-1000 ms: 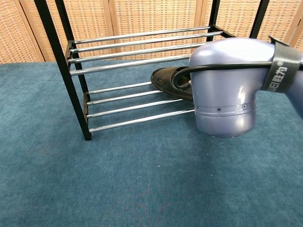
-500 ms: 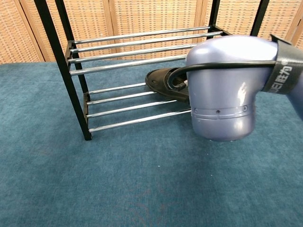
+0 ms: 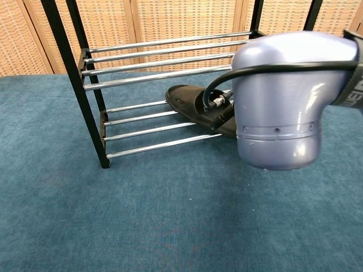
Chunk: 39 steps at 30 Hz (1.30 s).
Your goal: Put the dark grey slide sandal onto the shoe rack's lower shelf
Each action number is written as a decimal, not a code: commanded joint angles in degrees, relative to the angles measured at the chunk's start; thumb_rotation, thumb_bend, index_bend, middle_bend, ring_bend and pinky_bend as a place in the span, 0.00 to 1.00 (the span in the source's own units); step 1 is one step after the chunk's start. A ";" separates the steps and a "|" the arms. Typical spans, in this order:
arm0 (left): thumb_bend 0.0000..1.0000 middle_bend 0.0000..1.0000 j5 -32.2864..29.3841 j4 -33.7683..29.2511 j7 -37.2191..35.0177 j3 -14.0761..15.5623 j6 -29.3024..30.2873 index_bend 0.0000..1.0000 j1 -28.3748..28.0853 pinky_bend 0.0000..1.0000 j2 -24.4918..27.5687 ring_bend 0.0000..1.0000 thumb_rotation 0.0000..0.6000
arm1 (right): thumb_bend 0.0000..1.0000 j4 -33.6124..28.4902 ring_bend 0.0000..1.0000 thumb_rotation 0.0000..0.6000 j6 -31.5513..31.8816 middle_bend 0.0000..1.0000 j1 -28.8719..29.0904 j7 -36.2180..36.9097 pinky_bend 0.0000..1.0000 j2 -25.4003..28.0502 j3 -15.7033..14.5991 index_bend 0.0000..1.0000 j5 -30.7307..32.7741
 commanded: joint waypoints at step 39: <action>0.17 0.00 0.59 -1.40 5.23 0.47 1.61 0.00 0.31 0.00 -1.59 0.00 1.00 | 0.00 -32.87 0.00 1.00 -40.98 0.00 -28.76 14.63 0.00 43.60 -20.91 0.06 -16.86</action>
